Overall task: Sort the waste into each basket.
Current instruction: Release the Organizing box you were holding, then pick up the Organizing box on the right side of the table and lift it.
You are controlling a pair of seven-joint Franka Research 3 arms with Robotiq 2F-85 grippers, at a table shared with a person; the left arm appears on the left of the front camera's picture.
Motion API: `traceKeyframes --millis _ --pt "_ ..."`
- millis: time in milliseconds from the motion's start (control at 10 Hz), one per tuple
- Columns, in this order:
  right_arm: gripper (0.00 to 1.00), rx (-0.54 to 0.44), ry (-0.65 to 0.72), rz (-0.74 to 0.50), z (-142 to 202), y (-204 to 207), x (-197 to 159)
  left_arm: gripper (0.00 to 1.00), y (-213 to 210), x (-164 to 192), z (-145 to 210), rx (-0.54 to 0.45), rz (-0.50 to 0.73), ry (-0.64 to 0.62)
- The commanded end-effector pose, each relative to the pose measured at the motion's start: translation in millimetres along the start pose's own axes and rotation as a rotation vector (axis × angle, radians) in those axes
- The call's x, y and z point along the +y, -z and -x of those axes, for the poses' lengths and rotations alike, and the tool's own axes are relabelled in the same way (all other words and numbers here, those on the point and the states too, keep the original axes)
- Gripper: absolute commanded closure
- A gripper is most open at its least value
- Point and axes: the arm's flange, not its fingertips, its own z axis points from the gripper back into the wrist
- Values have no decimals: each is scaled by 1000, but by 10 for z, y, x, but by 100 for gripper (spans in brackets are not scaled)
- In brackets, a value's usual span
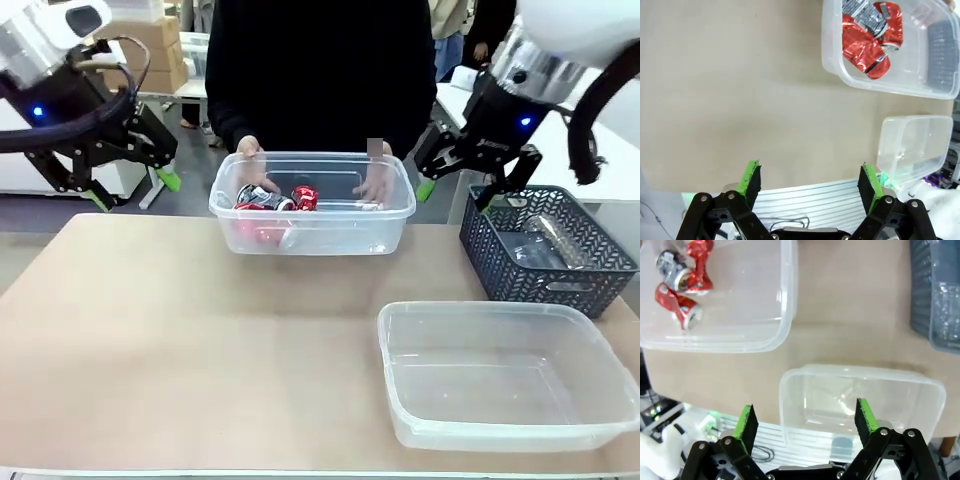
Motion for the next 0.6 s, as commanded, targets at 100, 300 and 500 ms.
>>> traceKeyframes --millis 100,300,500 --pt "0 -4 -44 -2 10 -111 86 0 -99 -28 29 -24 -3 -3" --pt "0 -4 -44 -2 10 -111 86 0 -99 -28 29 -24 -3 -3" --pt "0 -4 -44 -2 10 -111 86 0 -99 -28 29 -24 -3 -3"
